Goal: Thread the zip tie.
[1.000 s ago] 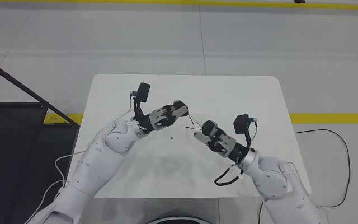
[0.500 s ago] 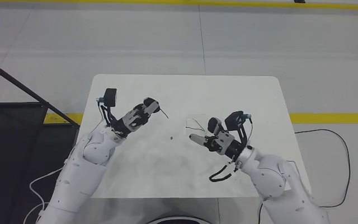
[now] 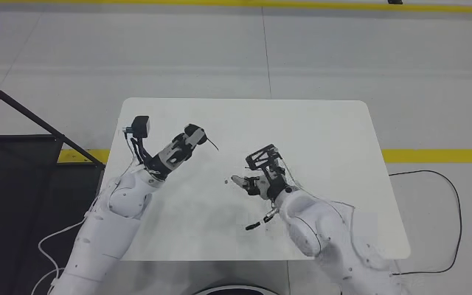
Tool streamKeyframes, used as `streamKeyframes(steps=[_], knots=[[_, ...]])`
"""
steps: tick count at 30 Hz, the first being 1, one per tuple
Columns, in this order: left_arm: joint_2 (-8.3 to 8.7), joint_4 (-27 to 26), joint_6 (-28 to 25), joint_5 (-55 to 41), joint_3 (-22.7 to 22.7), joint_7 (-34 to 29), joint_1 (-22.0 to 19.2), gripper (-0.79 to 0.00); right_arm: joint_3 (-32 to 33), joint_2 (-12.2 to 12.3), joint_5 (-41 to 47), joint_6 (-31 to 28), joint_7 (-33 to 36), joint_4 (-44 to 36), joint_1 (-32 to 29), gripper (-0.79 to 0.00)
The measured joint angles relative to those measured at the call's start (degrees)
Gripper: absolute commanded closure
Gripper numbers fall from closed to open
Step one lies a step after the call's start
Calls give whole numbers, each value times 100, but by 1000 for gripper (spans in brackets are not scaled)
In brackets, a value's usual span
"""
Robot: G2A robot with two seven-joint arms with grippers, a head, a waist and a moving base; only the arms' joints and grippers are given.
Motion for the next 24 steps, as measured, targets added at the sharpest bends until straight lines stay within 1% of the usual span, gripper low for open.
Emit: streamKeyframes(steps=[4, 5, 6, 8, 9, 10, 12, 14, 15, 17, 18, 19, 21, 23, 24], knots=[[27, 122, -89, -199, -150, -61, 59, 0, -561, -286, -47, 446, 564, 744, 810, -785], [32, 147, -111, -242, -172, -93, 60, 0, -677, -353, -104, 579, 651, 924, 973, -785], [37, 176, -135, -299, -192, -134, 58, 0, -836, -444, -214, 765, 763, 1156, 1174, -767], [40, 206, -168, -382, -197, -192, 48, 0, -1086, -580, -407, 989, 931, 1473, 1439, -767], [41, 226, -184, -424, -193, -232, 33, 0, -1243, -666, -514, 1073, 1041, 1659, 1591, -736], [41, 240, -190, -445, -185, -260, 18, 0, -1349, -730, -574, 1112, 1118, 1789, 1690, -677], [36, 270, -193, -473, -155, -310, -25, 0, -1542, -867, -651, 1179, 1272, 2058, 1870, -662], [30, 298, -187, -492, -130, -338, -66, 0, -1652, -972, -651, 1211, 1353, 2234, 1973, -622], [27, 316, -190, -509, -118, -355, -90, 0, -1697, -1032, -644, 1219, 1384, 2335, 2024, -622], [23, 337, -199, -531, -101, -380, -118, 0, -1741, -1108, -657, 1242, 1403, 2459, 2067, -545], [21, 347, -201, -541, -93, -397, -135, 0, -1765, -1150, -685, 1254, 1415, 2520, 2076, -539], [20, 351, -199, -544, -88, -408, -146, 0, -1781, -1178, -716, 1264, 1429, 2555, 2077, -536], [18, 355, -186, -545, -83, -424, -164, 0, -1808, -1231, -803, 1278, 1474, 2604, 2061, -502], [15, 344, -175, -533, -80, -427, -172, 0, -1821, -1267, -901, 1283, 1521, 2629, 2037, -437], [13, 334, -171, -522, -77, -427, -173, 0, -1825, -1288, -986, 1300, 1560, 2643, 2021, -434]])
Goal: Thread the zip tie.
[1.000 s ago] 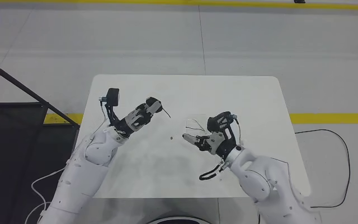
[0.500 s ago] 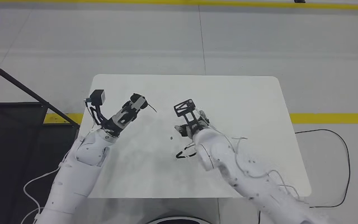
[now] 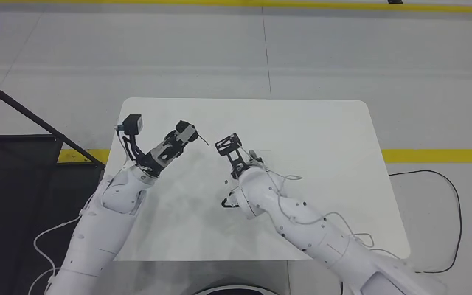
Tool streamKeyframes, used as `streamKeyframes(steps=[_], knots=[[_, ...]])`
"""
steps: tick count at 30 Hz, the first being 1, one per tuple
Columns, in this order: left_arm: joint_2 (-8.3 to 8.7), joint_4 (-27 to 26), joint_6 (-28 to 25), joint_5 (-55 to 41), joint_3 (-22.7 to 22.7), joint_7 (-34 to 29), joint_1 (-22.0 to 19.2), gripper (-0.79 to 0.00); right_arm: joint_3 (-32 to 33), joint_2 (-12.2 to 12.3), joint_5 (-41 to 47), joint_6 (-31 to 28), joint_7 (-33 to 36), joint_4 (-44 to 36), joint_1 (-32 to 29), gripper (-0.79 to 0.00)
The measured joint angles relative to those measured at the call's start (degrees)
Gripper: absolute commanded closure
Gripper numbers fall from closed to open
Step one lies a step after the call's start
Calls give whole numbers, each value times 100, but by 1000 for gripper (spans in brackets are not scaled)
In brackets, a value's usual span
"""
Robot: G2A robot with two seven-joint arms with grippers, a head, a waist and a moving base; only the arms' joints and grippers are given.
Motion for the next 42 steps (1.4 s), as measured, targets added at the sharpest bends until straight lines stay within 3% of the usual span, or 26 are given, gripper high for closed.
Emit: streamKeyframes(steps=[26, 35, 42], knots=[[-13, -92, 86, -16, -56, -42, 12, 0, 541, -305, -578, -520, 333, 149, -369, -274], [-7, -77, 49, -103, -93, -105, 22, 0, 698, -412, -714, -646, 359, 230, -444, -80], [-14, -40, 60, -159, -67, -159, -12, 0, 821, -470, -975, -633, 328, 119, -583, -92]])
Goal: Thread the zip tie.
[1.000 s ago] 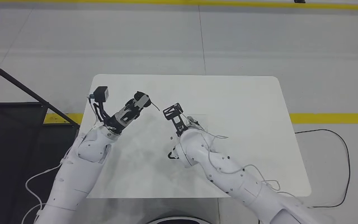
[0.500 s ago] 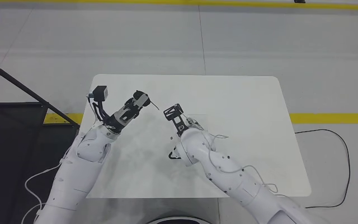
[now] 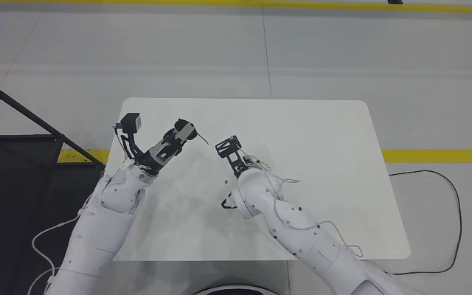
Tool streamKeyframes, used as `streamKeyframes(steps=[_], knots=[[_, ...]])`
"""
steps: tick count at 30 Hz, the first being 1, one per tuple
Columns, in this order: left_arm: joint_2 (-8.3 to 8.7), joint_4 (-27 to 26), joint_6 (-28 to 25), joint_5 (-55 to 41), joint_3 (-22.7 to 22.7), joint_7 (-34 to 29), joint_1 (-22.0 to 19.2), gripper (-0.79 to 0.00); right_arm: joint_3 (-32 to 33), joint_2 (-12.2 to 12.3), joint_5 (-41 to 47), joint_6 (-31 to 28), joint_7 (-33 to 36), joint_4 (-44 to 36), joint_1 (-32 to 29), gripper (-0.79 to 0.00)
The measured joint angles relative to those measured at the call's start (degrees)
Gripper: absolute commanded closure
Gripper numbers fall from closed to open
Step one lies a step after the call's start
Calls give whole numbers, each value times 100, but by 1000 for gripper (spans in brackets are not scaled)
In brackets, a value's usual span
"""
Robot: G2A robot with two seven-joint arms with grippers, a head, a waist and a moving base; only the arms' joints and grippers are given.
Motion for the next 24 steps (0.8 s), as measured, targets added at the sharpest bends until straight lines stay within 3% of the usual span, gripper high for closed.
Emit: streamKeyframes(steps=[7, 11, 17, 24], knots=[[-13, 32, 35, -15, 52, -42, -50, 0, 143, -38, -243, -27, -13, -164, -182, -74], [-19, 36, 63, 19, 88, -86, -72, 0, 246, -45, -434, 8, -99, -358, -331, 0], [-23, -10, 168, 101, 187, -309, -167, 0, 705, 62, -763, 132, -745, -1279, -945, 0], [-7, -155, 382, 377, 353, -854, -338, 0, 1455, 262, -955, -205, -1638, -2701, -2034, 0]])
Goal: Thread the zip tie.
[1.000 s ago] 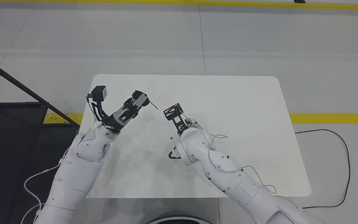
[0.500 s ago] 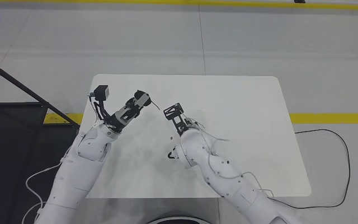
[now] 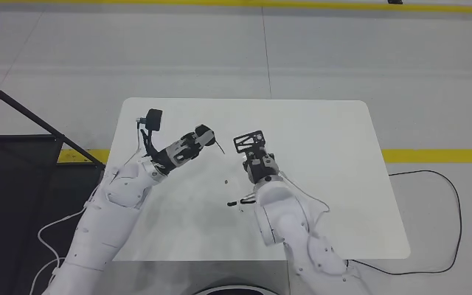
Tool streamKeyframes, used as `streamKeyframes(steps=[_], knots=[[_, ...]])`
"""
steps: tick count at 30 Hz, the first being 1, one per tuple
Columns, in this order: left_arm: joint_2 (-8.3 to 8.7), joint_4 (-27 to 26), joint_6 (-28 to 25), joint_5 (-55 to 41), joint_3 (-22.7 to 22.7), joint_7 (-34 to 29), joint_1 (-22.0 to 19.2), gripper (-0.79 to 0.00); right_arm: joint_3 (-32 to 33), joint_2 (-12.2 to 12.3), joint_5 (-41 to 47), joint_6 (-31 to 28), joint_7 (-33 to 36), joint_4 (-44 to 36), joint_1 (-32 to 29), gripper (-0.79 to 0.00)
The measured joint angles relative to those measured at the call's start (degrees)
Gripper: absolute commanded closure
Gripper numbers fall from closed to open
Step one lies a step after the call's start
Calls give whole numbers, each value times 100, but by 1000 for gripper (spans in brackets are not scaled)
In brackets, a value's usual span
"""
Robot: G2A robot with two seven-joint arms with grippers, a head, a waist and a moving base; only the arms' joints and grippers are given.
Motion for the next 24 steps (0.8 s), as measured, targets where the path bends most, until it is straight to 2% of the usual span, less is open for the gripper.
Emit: streamKeyframes(steps=[7, 13, 24], knots=[[38, 82, -48, -260, 222, -931, -272, 0, 693, 201, 80, -890, -896, -1274, -1175, 0], [66, 114, -190, -102, 404, -1489, -453, 0, 1060, 363, 102, -1912, -2184, -1839, -2138, 0], [67, 103, -177, -65, 401, -1449, -460, 0, 1095, 373, 122, -1959, -2289, -1867, -2228, 0]])
